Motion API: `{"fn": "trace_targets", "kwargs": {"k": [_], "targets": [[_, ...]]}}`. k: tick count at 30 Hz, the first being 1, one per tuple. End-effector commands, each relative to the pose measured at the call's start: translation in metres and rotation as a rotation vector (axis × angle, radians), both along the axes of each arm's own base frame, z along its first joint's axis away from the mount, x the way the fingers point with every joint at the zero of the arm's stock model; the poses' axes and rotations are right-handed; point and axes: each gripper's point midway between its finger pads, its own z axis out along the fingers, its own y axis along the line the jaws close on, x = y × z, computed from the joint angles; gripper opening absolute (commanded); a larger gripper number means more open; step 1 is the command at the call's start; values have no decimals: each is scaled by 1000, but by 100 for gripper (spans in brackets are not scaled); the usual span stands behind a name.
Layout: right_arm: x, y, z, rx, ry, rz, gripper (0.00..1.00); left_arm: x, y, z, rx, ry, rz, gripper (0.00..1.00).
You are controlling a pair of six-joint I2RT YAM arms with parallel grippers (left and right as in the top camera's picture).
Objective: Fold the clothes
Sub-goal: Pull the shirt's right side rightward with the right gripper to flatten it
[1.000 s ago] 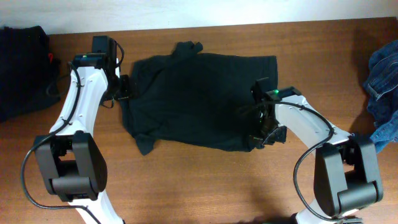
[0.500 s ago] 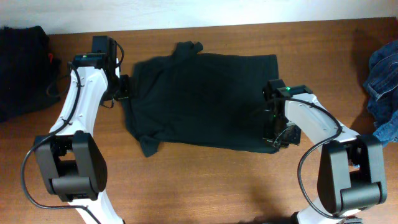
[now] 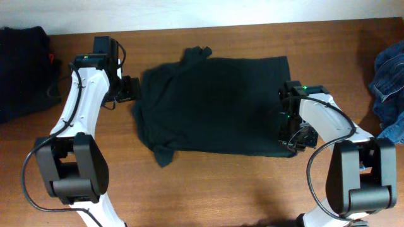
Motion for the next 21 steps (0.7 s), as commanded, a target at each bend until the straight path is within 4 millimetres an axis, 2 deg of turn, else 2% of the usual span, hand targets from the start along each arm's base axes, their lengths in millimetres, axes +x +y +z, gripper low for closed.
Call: {"fn": "trace_targets", "kwargs": {"k": [1,15,21], "targets": [[9,-14,9,-61,-47,0,4,-1,3,7,12,-15,-1,100],[17,-25,10,-128,-76,14,4,-1,3,7,12,-15,-1,99],[25,-38,10,-150,-111,-12,4,-1,3,7,12,-15,-1,100]]}}
